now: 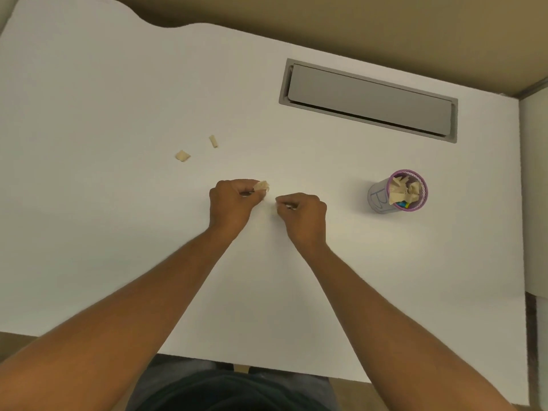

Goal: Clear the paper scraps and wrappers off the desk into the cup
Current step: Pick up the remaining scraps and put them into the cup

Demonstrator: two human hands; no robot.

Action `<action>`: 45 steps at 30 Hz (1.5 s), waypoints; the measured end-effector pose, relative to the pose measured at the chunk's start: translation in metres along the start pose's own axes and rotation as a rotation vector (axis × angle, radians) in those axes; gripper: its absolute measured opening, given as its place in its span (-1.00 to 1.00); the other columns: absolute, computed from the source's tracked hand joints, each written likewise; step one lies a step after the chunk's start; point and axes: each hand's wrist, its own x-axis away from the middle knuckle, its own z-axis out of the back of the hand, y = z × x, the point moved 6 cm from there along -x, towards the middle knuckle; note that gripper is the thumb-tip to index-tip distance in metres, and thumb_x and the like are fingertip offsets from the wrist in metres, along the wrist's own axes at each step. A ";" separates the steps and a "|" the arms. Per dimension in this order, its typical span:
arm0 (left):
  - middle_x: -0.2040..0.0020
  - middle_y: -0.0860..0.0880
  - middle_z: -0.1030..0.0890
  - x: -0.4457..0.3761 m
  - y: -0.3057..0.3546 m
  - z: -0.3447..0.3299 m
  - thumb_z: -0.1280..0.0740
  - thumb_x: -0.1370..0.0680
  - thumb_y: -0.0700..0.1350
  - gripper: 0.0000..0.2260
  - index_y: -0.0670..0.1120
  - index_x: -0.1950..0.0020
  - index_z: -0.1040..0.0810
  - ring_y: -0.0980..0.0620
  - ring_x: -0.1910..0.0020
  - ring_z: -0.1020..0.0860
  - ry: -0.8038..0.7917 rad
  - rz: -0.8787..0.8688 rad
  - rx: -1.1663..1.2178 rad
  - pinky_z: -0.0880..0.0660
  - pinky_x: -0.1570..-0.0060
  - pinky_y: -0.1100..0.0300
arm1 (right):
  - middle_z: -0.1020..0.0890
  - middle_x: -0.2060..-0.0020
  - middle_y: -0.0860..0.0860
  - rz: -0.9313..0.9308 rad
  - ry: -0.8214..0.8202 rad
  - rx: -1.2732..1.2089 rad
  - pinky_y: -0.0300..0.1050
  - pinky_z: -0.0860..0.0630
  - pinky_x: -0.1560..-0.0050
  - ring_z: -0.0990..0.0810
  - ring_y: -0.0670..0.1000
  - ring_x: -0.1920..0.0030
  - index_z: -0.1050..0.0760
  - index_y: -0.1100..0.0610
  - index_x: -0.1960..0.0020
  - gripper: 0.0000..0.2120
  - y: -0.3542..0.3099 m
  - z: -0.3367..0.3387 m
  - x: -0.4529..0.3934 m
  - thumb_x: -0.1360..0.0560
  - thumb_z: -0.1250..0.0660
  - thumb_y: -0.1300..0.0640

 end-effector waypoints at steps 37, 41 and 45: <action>-0.42 -0.06 -0.61 0.044 0.168 -0.249 -0.45 -0.55 -0.20 -0.49 -0.06 -0.51 -0.51 -0.07 -0.36 -0.60 -0.343 -0.192 -0.285 -0.54 -0.39 -0.05 | -0.69 -0.09 0.04 0.003 0.222 0.102 -0.60 -0.45 0.10 -0.61 -0.08 -0.01 -0.59 0.18 -0.24 -0.59 0.087 0.255 -0.051 -0.52 -0.18 0.46; -0.45 -0.04 -0.59 0.046 0.167 -0.248 -0.33 -0.64 -0.23 -0.58 -0.04 -0.50 -0.52 -0.07 -0.35 -0.61 -0.301 -0.241 -0.331 -0.54 -0.40 -0.01 | -0.67 0.10 -0.06 -0.011 0.263 0.133 -0.13 -0.66 0.00 -0.66 -0.03 0.08 -0.62 0.13 -0.14 -0.64 0.088 0.251 -0.047 -0.50 -0.23 0.44; -0.29 -0.05 -0.70 0.047 0.169 -0.248 -0.33 -0.61 -0.23 -0.65 -0.03 -0.38 -0.65 -0.09 -0.17 -0.68 -0.291 -0.369 -0.420 -0.60 -0.25 0.05 | -0.73 0.03 0.04 -0.013 0.246 0.179 -0.01 -0.66 -0.03 -0.67 0.06 0.07 -0.65 0.16 -0.14 -0.66 0.088 0.249 -0.046 -0.52 -0.23 0.44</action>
